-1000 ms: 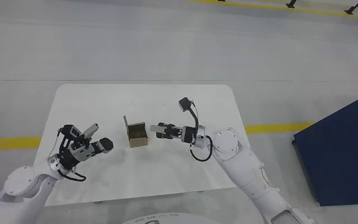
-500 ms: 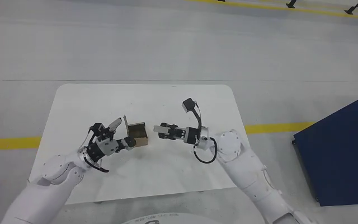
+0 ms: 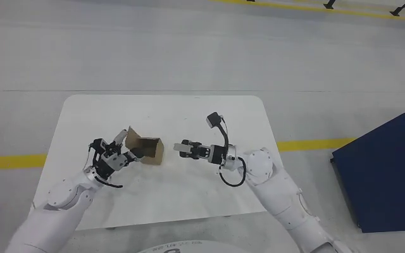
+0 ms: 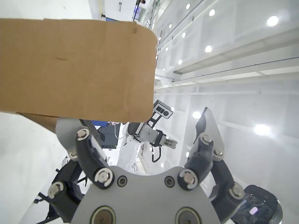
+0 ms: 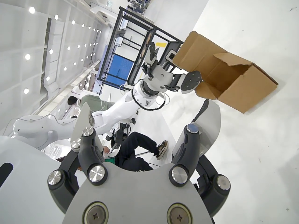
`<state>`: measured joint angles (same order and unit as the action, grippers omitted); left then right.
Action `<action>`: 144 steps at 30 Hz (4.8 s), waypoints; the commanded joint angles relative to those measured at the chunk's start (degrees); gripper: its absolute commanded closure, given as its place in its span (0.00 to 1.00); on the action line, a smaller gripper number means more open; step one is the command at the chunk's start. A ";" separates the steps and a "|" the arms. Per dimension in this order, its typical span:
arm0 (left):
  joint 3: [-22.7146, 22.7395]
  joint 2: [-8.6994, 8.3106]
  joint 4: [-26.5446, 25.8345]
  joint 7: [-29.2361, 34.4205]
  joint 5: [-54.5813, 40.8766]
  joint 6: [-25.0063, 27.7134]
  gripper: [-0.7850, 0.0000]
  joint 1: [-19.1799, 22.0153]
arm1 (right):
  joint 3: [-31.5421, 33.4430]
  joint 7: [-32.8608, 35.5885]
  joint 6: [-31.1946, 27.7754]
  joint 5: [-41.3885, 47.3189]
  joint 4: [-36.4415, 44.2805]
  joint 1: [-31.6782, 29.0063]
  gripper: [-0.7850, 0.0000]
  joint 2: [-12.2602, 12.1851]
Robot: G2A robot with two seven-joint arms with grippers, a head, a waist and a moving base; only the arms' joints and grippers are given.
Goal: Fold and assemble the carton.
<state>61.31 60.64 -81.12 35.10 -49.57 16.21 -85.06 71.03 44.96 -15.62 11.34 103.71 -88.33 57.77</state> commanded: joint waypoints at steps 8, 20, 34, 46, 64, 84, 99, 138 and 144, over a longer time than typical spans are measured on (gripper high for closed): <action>7.46 -1.44 -6.11 8.90 -3.82 -0.57 0.00 -7.24 | -0.09 -0.46 0.33 0.13 -0.21 0.31 0.07 0.08; 14.13 -1.70 -3.17 0.52 -3.28 -1.19 0.00 -6.80 | -1.21 -0.48 0.84 -1.27 -0.24 0.88 0.07 0.23; 9.62 -1.08 5.71 -4.18 13.78 -21.10 0.00 9.14 | -0.46 -0.71 -0.50 -1.02 0.10 0.01 0.07 0.13; 0.02 1.27 14.10 -5.22 24.70 -24.57 0.00 18.24 | 1.35 -0.48 -1.62 -0.69 1.18 -2.21 0.05 -0.23; -2.55 2.16 4.80 6.71 24.91 -21.78 0.00 19.33 | 1.86 -0.43 -2.36 -0.95 1.86 -3.18 0.07 -0.37; -20.05 6.51 -4.71 -5.13 50.72 -34.60 0.00 25.79 | 4.89 0.23 -5.38 0.37 3.07 -6.53 0.09 -0.94; -26.72 10.48 -3.76 -5.39 52.66 -37.80 0.00 28.68 | 10.32 1.16 -10.65 6.37 2.12 -10.12 0.10 -1.55; 15.21 1.68 -14.54 6.55 41.37 -8.78 0.00 -1.33 | 9.86 -0.60 -9.76 2.25 5.05 -12.59 0.07 -1.52; 15.35 1.52 -15.17 3.20 48.36 -7.08 0.00 -1.11 | 8.92 -0.89 -8.45 1.68 4.81 -11.48 0.07 -1.41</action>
<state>76.55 62.28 -95.82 41.34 -7.89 7.72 -86.33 80.03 44.06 -24.22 13.01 108.60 -99.97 56.35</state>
